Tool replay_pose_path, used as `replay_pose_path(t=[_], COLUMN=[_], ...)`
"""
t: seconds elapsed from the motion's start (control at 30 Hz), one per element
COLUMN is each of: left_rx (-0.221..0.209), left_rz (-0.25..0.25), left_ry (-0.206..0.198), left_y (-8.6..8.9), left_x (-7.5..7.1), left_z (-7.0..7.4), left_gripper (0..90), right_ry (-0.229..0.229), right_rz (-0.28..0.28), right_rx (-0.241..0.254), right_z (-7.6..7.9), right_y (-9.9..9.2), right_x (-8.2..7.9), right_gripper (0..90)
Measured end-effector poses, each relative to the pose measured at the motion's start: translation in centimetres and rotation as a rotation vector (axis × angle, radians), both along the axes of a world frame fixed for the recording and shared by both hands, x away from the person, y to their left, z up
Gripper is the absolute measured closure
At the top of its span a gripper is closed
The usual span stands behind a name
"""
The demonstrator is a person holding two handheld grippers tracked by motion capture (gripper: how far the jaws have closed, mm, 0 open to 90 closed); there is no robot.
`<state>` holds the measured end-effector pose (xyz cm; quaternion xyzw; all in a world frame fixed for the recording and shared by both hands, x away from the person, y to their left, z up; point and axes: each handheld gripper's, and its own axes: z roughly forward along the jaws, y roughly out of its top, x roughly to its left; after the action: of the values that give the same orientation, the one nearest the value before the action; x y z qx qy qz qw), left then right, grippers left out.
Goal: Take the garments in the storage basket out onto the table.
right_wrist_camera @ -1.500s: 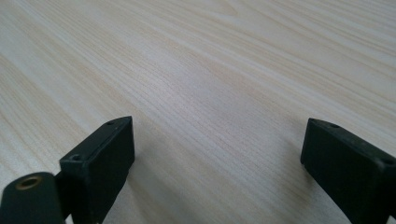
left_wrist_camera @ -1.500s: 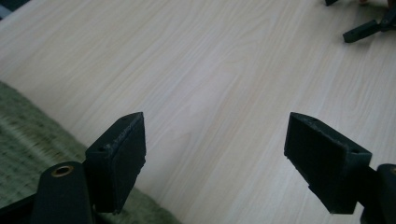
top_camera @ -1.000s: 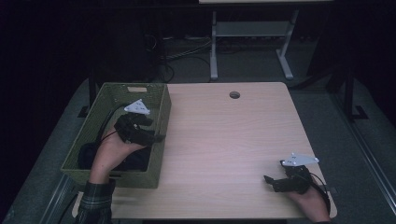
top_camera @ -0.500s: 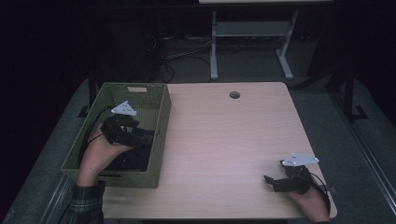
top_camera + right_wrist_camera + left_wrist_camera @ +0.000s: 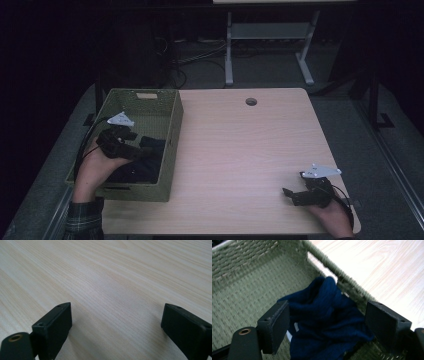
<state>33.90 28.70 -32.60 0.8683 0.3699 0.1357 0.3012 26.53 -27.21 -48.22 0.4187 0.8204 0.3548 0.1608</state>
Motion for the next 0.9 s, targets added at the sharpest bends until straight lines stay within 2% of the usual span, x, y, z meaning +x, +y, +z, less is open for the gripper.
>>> replay_pose_path(t=[0.43, 0.9], left_rx=[0.022, 0.057], left_rz=[0.017, -0.003], left_ry=[0.058, 0.111], left_y=[1.5, 1.3], left_x=[0.6, 1.7], left_z=[-1.9, -4.1], left_gripper=[17.1, 15.1], right_ry=[-0.001, -0.002], right_rz=[0.001, 0.000], right_rx=[-0.001, -0.002], right_z=[0.0, 0.0], right_y=[0.0, 0.0], right_x=[0.0, 0.0], right_gripper=[9.6, 9.5])
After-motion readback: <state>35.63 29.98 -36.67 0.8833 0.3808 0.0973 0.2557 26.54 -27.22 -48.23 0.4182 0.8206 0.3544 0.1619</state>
